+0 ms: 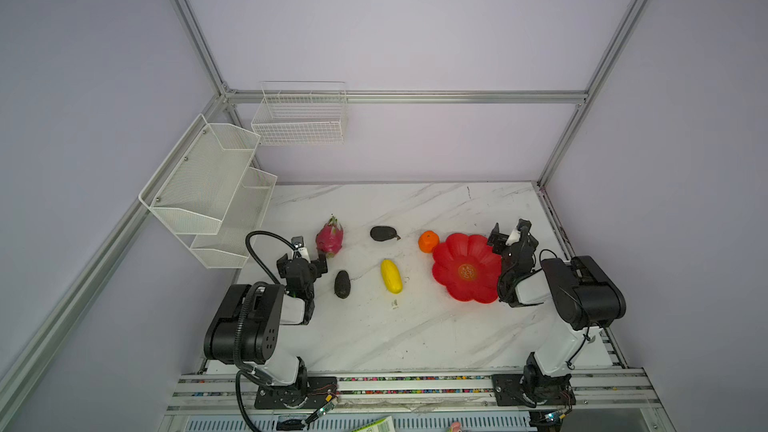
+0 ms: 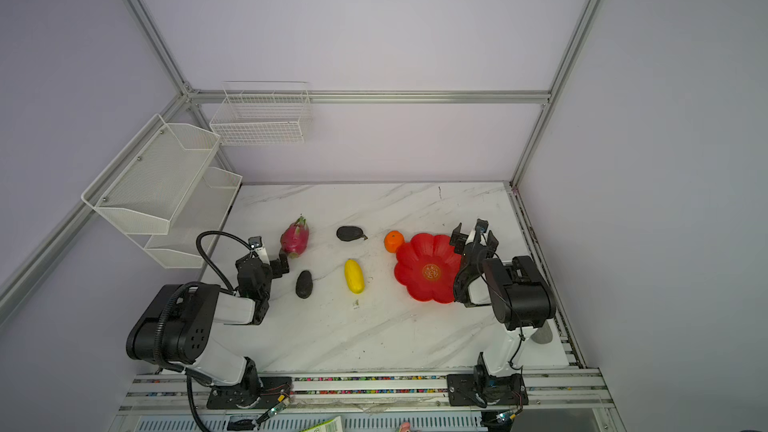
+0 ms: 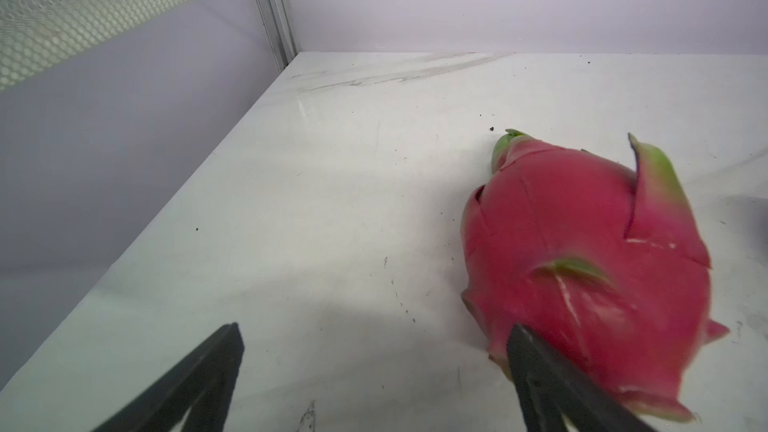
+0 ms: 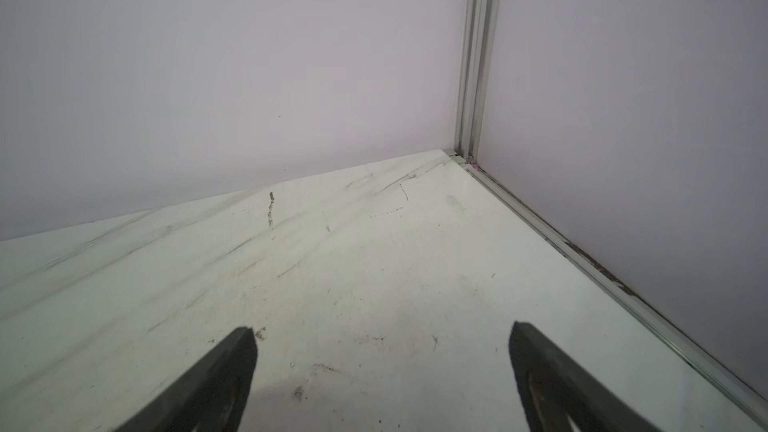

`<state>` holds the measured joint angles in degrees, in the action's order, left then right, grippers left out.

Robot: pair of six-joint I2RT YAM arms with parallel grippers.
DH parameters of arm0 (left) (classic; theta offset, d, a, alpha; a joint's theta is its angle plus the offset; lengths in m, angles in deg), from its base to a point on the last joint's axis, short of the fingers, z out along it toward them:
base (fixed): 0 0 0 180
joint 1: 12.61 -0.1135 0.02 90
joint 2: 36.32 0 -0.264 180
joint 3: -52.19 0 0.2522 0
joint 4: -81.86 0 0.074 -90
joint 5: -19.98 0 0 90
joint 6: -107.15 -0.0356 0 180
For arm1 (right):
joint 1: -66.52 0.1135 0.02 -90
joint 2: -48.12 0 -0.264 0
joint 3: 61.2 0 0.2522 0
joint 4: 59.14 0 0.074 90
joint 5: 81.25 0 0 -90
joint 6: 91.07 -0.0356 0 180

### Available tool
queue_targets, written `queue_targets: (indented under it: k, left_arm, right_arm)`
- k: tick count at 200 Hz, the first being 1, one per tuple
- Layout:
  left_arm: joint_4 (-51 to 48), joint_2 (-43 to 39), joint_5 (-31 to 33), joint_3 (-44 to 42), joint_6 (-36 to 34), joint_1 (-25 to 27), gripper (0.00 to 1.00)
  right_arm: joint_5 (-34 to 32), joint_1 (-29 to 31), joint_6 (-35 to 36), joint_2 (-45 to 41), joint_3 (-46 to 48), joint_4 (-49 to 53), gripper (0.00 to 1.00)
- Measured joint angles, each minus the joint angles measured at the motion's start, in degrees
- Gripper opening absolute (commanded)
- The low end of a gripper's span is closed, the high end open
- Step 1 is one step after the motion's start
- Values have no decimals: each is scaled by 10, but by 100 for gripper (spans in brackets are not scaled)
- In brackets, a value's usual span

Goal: Place and organize the fake fruits in the fruit bowl

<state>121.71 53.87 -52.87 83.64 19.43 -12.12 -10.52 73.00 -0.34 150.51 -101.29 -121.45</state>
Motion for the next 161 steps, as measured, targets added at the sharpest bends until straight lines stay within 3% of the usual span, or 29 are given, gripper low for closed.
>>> queue_targets:
  k: [161]
  left_arm:
    - [0,0,0,0,0,0,100]
  right_arm:
    - [-1,0,0,0,7,-9,97]
